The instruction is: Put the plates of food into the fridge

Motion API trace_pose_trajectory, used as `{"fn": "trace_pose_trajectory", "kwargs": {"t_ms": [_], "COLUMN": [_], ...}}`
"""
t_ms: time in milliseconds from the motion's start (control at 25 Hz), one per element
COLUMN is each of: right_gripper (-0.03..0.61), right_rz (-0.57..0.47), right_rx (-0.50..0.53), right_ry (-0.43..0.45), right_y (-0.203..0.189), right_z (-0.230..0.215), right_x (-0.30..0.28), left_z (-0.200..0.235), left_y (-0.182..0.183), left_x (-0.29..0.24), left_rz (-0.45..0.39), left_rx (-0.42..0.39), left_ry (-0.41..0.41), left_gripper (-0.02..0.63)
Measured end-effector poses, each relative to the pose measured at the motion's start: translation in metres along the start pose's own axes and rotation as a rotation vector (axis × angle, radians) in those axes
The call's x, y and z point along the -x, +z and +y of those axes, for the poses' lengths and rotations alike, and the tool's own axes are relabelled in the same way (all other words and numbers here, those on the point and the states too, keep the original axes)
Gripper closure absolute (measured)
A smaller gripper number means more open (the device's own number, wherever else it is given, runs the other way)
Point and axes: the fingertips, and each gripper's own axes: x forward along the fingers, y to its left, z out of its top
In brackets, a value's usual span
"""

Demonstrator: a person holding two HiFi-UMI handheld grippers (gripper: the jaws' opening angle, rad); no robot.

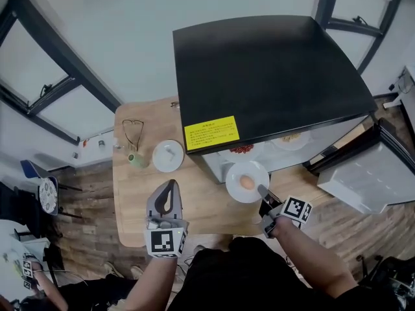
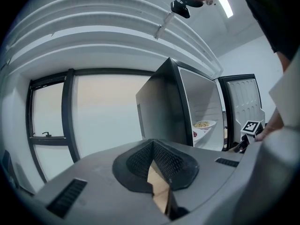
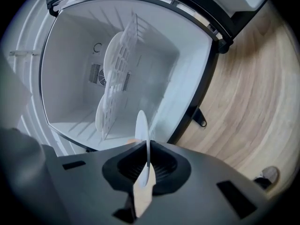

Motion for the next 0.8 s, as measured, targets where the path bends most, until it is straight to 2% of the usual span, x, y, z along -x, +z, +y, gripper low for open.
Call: {"fn": "trace_pose_trajectory", "kwargs": {"t_ms": [400, 600, 800], "right_gripper": [0.543, 0.543, 0.543], "right_rz": [-0.029, -0.035, -0.029], "right_rx": [-0.008, 0.019, 0.060], "right_ry": [-0.042, -0.056, -0.085], "right_y": [0.027, 0.035, 0.041], "right_z": [-0.015, -0.018, -0.018], "right_x": [-0.026, -0.044, -0.064], "left_z": [0.006, 0.011, 0.035], "left_y": [-0.004, -0.007, -0.016], "left_x": [-0.004, -0.004, 0.003], "left_rz": [0.008, 0.016, 0.045], "left_rx": [-0.008, 0.044, 0.008], "left_ry": [0.028, 0.057, 0.106], "left_gripper": [0.611, 0.611, 0.611]}}
